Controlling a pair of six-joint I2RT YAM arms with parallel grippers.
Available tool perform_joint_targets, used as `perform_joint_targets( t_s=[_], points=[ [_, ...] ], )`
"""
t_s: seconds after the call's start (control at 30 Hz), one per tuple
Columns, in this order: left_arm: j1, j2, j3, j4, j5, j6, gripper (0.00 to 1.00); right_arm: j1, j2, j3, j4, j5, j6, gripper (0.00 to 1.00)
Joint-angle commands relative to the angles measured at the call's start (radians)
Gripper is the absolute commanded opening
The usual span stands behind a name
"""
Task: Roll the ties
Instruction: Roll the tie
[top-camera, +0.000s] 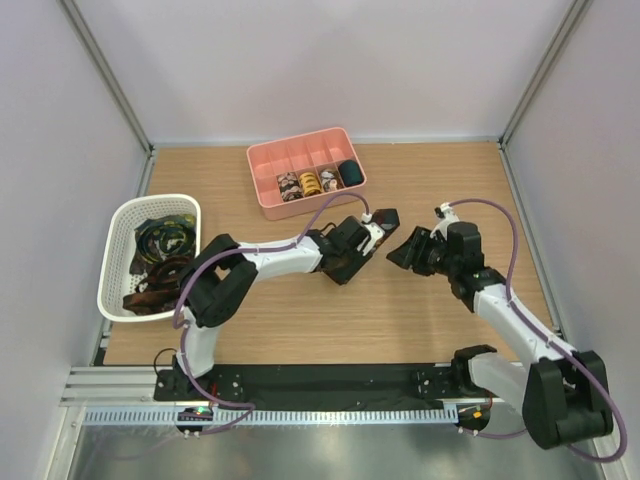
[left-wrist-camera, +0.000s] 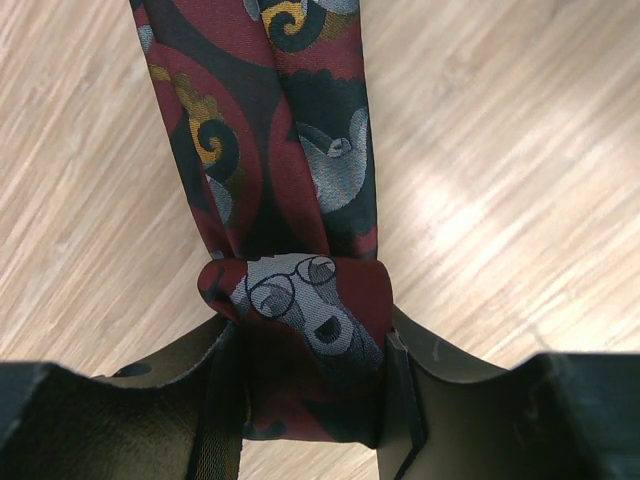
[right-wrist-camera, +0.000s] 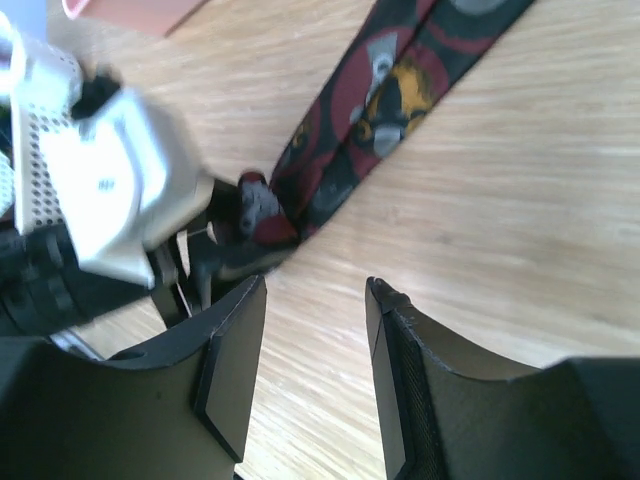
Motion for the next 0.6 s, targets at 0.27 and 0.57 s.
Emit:
perform_joint_targets(
  t_s=[0.27, 0.57],
  points=[
    [0.027, 0.165, 0.067, -0.265, -0.057, -0.023, 0.0, 0.486, -0.259, -0.075, -0.055, 0.413, -0.143, 0.5],
    [0.027, 0.154, 0.044, -0.259, -0.026, -0.018, 0.0, 0.885, -0.172, -0.043, 0.008, 0.683, -0.331, 0.48]
  ],
)
